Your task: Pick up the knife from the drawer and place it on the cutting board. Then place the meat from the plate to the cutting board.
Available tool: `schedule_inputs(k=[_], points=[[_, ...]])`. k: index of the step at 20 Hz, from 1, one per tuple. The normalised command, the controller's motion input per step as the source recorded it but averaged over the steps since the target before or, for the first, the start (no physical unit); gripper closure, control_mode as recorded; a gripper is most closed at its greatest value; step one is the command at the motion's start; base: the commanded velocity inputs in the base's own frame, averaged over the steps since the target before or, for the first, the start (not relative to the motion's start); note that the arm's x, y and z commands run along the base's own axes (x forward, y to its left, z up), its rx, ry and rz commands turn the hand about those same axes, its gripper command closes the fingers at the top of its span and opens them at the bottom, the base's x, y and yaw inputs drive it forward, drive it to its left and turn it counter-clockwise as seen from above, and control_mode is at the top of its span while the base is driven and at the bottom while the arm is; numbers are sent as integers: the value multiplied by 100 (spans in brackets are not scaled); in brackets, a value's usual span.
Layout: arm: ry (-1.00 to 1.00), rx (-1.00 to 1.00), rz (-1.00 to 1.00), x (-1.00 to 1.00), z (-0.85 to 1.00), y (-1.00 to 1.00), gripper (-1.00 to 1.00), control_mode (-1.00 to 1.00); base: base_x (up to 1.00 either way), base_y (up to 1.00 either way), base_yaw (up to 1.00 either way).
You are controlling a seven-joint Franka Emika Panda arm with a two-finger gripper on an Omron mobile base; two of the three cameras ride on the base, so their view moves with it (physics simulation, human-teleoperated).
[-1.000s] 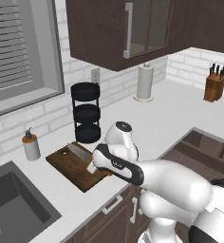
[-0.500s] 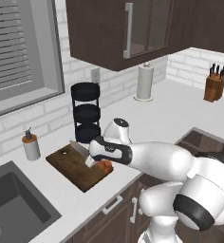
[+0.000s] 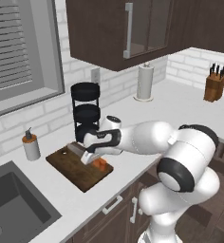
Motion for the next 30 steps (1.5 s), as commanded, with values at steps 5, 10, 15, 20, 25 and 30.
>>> schedule_inputs(k=[5,10,15,20,25,30], points=[[1,0,-1,0,-17,3,100,-100,0,0,0],[0,0,-1,0,-14,0,100,-100,0,0,0],[0,0,-2,4,-22,0,-100,-100,0,0,0],[1,0,-4,9,-18,1,-100,-100,0,0,0],[0,0,0,-3,26,0,-100,-100,0,0,0],[-2,0,0,-49,56,-2,-100,-100,0,0,0]])
